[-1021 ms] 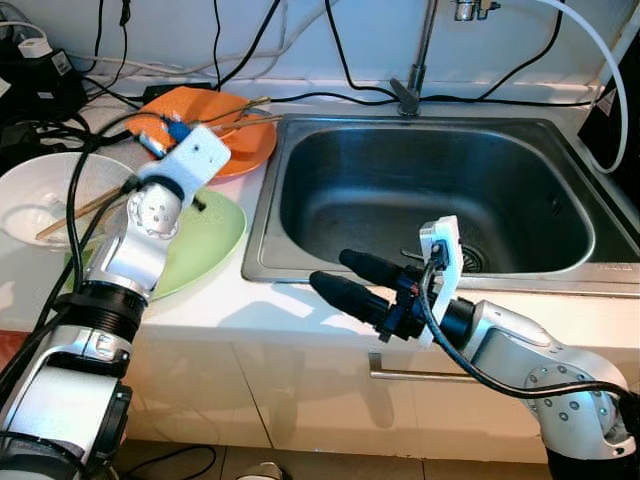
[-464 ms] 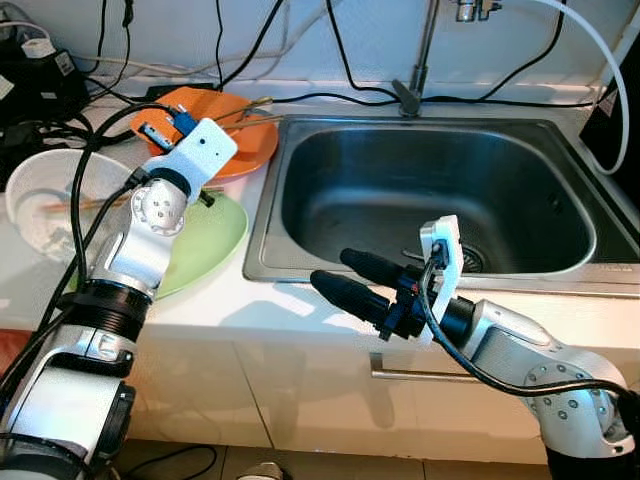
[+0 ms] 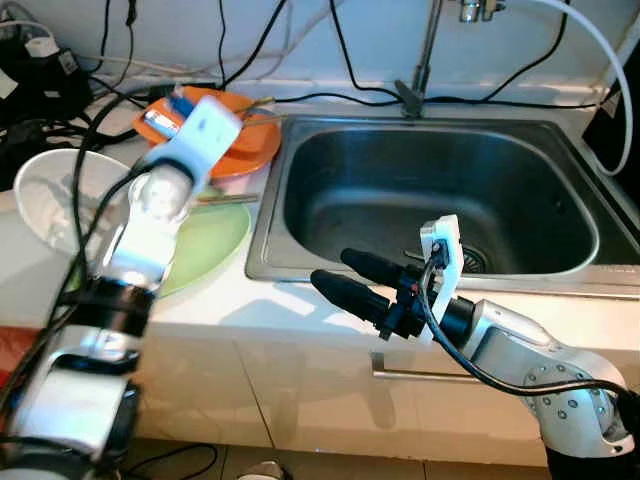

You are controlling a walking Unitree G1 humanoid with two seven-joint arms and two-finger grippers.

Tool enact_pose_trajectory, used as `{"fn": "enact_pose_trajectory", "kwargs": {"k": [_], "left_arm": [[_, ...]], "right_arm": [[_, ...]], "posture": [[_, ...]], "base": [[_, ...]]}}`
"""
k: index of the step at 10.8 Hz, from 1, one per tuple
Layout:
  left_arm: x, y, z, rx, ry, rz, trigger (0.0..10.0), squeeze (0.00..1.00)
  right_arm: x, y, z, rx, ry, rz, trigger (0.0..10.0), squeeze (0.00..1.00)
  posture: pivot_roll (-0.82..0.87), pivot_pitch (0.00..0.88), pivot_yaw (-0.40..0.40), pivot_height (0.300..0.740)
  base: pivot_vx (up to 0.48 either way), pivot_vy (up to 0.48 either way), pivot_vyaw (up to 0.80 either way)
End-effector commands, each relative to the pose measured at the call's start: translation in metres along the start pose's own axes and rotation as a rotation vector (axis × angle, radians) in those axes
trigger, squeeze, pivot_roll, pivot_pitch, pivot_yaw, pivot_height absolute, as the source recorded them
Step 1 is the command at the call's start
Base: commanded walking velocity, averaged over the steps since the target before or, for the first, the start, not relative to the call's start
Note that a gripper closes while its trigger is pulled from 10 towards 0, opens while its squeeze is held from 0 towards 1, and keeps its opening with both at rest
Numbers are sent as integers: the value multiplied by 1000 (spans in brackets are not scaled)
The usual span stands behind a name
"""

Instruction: Kitchen organization

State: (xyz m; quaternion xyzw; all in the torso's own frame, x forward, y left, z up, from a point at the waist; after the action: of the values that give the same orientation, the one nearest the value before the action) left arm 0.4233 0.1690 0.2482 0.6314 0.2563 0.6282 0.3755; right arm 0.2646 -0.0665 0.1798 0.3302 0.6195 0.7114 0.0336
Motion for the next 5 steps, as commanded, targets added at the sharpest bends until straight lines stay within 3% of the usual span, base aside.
{"fn": "enact_pose_trajectory", "kwargs": {"k": [1, 5], "left_arm": [[5, 17, 2, -44, -9, -56, 0, 0], [-2, 36, 0, -83, -78, -159, 0, 0]], "right_arm": [[0, 4, 2, -8, 10, -14, 10000, 0], [-3, 5, 3, -17, 4, -15, 10000, 0]], "posture": [[110, 8, 41, 740], [109, 0, 45, 740]], "base": [[0, 0, 0], [0, 0, 0]]}}
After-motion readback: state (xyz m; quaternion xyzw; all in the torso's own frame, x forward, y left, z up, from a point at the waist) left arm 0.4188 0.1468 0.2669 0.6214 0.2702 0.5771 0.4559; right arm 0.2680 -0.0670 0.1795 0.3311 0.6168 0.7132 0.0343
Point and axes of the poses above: a point about 5 cm out from each wrist's last joint towards the gripper, its own z axis pointing out of the wrist towards the gripper, its own y axis along the axis of the wrist's last joint, x = y × z, the point moved 4 cm from there along z, pointing out of the wrist towards the gripper, and after that the axes turned 2 degrees about -z, right-handed, at the moved point
